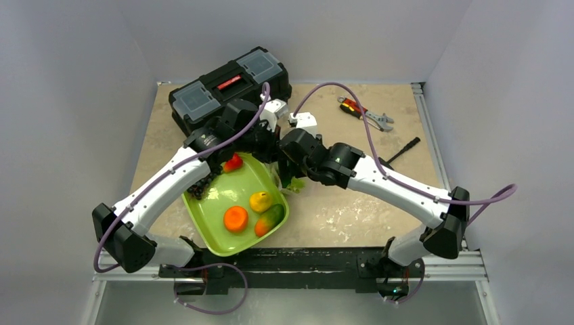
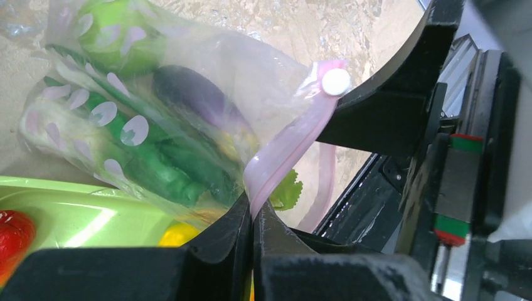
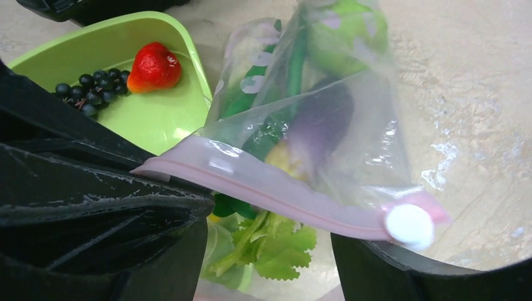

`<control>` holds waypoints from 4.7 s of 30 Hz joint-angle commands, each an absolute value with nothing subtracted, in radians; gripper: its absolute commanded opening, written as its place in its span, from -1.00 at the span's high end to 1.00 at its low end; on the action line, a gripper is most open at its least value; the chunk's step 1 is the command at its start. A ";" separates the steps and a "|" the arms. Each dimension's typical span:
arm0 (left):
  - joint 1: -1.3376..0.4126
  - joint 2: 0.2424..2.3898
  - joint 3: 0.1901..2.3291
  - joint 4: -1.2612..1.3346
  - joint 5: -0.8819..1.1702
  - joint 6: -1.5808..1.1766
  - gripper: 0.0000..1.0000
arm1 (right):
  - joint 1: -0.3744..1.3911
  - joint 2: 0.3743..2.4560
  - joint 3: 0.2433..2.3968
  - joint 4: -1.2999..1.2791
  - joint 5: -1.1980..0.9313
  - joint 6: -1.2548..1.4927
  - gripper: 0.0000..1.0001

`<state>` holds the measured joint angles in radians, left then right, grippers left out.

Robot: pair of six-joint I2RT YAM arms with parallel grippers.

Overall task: Place the food in the zip-top bag and seal the zipper
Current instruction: Place the fake vegetable in the zipper food storage bag, then adjust the zipper food storage bag at the center of the board.

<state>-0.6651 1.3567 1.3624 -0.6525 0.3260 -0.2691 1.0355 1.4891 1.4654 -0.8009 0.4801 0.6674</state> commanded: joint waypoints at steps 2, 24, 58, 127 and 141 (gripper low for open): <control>-0.683 1.325 1.365 -0.624 0.371 -0.278 1.00 | 1.046 1.405 1.460 -0.709 0.473 0.603 -0.46; -0.683 1.322 1.367 -0.642 0.345 -0.267 1.00 | 0.966 1.099 1.109 -0.518 0.431 0.589 -0.22; -0.801 1.259 1.321 -0.601 0.191 -0.171 0.75 | 0.942 1.081 0.998 -0.138 0.304 1.228 1.00; -0.632 1.324 1.417 -0.734 0.337 -0.161 1.00 | 0.545 0.903 0.627 0.385 -0.330 0.189 -0.84; -0.632 1.343 1.414 -0.733 0.360 -0.161 1.00 | 0.842 1.015 0.739 0.280 0.360 -0.208 -0.20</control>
